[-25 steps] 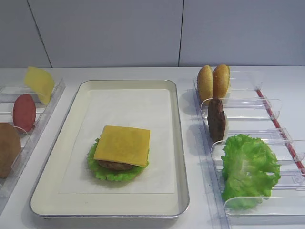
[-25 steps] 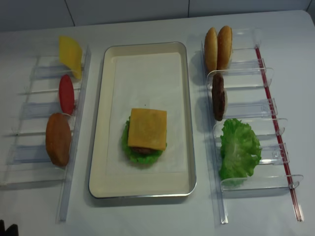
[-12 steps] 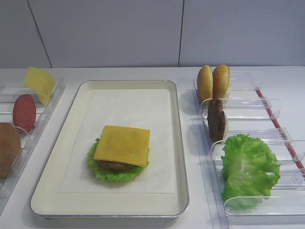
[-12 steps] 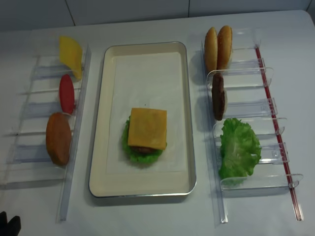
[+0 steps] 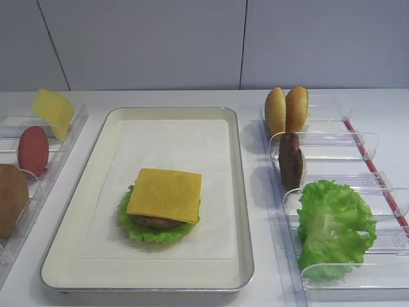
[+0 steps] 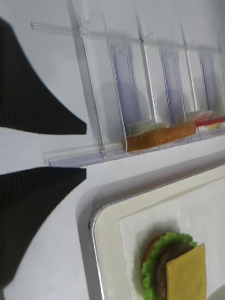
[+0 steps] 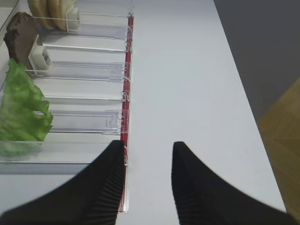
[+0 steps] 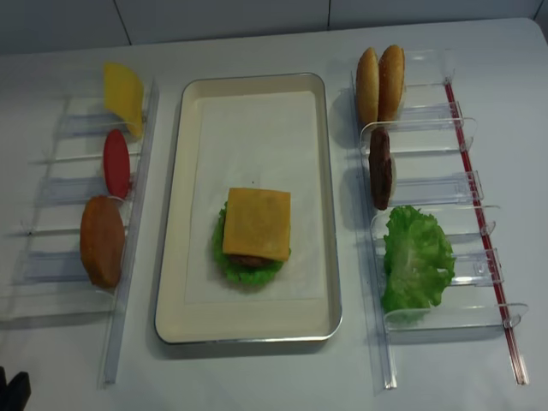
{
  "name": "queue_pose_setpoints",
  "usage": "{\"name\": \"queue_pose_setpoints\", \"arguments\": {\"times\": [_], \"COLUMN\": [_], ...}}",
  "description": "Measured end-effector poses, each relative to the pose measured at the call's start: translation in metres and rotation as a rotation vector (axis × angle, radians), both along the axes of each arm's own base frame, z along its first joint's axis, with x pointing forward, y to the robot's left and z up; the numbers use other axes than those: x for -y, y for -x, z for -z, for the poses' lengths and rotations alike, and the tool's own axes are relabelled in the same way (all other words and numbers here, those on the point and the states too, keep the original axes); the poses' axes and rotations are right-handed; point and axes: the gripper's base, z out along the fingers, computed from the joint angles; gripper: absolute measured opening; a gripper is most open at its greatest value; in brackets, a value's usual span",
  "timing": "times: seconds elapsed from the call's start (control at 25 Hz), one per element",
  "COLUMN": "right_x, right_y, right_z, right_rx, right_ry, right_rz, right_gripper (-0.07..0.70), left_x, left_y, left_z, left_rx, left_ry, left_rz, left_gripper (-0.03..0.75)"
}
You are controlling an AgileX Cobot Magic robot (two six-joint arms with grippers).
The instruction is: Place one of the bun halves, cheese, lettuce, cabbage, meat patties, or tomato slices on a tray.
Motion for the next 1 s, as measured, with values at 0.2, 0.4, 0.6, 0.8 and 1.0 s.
{"name": "queue_pose_setpoints", "arguments": {"times": [0.2, 0.4, 0.6, 0.8, 1.0], "right_x": [0.0000, 0.0000, 0.0000, 0.0000, 0.0000], "right_y": [0.0000, 0.0000, 0.0000, 0.0000, 0.0000], "right_z": [0.0000, 0.0000, 0.0000, 0.0000, 0.0000], "right_rx": [0.000, 0.000, 0.000, 0.000, 0.000], "right_ry": [0.000, 0.000, 0.000, 0.000, 0.000], "right_rz": [0.000, 0.000, 0.000, 0.000, 0.000], "right_gripper": [0.268, 0.269, 0.269, 0.268, 0.268], "left_x": [0.0009, 0.0009, 0.0009, 0.0009, 0.0009], "left_y": [-0.0002, -0.0002, -0.0002, -0.0002, -0.0002], "left_z": [0.0000, 0.0000, 0.0000, 0.0000, 0.0000], "left_rx": [0.000, 0.000, 0.000, 0.000, 0.000], "left_ry": [0.000, 0.000, 0.003, 0.003, 0.003], "left_rz": [-0.069, -0.073, -0.075, -0.075, -0.075], "left_gripper": [0.169, 0.169, 0.169, 0.169, 0.169]}}
